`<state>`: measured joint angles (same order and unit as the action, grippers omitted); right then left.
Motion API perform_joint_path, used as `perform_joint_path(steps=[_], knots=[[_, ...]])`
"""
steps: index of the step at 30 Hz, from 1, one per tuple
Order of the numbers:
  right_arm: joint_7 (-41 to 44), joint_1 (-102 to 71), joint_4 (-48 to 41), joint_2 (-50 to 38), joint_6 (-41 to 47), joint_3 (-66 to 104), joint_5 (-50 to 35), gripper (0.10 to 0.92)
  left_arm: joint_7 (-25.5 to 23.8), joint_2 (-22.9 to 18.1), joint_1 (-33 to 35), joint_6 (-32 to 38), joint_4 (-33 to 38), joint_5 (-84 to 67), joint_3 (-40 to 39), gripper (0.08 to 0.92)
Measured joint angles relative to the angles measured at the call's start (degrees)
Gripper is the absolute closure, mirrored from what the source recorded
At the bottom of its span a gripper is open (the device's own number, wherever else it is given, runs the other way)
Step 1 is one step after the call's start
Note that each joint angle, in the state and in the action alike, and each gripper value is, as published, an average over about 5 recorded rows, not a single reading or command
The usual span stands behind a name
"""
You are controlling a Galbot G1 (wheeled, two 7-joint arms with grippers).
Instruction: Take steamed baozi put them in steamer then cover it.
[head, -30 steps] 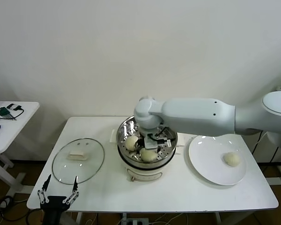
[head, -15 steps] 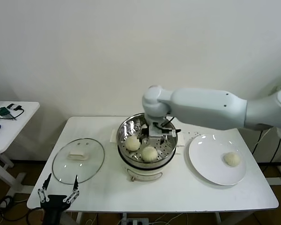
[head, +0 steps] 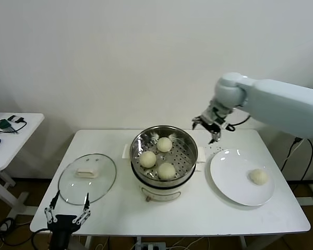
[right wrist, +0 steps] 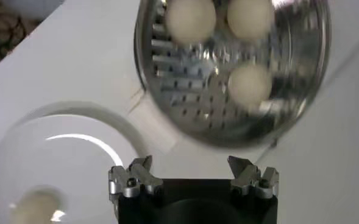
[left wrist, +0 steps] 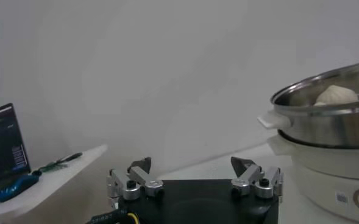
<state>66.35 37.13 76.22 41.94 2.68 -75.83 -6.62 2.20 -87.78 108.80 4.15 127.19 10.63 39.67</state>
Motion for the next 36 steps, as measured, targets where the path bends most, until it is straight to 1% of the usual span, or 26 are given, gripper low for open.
perform_joint_path(steps=[6, 13, 24, 36], knots=[[1.5, -8.6, -4.1, -5.7, 3.1, 7.2, 1.3, 0.203, 0.1, 0.0, -0.5, -0.3, 0.1, -0.1, 0.1, 0.177], [2.7, -21.6, -9.5, -8.1, 3.9, 19.0, 7.0, 0.203, 0.1, 0.0, -0.6, -0.5, -0.3, -0.2, 0.5, 0.177], [3.1, -34.2, -18.4, -6.5, 3.8, 30.8, 16.2, 0.203, -0.1, 0.1, -1.0, -0.5, -1.4, -0.5, 1.3, 0.177], [2.6, -39.5, -24.4, -2.9, 3.8, 35.7, 20.2, 0.203, -0.1, 0.2, -1.5, -0.4, -2.2, -0.5, 1.6, 0.177]])
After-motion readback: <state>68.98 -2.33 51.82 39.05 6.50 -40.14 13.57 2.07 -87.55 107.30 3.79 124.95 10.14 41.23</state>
